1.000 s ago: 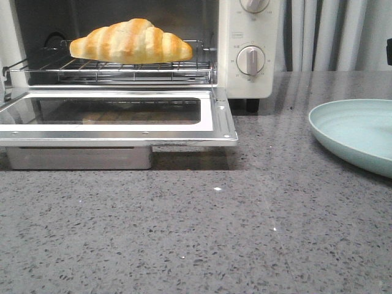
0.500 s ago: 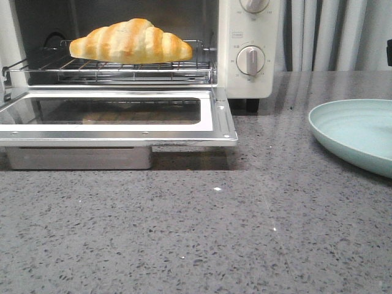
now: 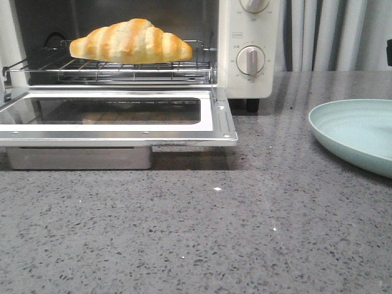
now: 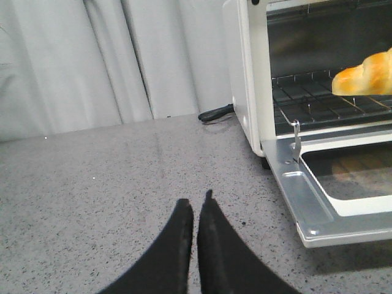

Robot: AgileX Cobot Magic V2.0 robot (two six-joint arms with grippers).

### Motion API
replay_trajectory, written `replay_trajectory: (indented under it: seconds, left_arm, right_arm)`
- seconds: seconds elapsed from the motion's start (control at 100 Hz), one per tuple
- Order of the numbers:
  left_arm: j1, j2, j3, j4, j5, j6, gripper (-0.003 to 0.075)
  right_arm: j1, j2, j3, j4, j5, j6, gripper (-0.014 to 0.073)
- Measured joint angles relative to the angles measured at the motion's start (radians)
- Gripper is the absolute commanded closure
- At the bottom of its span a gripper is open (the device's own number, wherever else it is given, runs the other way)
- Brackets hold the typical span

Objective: Put bread in oven

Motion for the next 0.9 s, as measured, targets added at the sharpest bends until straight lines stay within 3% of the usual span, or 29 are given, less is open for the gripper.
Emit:
replay_trajectory:
  seconds: [0.9]
  left_arm:
    - [0.000, 0.000, 0.000, 0.000, -0.016, 0.000, 0.0740]
  right_arm:
    - [0.000, 0.000, 0.000, 0.000, 0.000, 0.000, 0.0578]
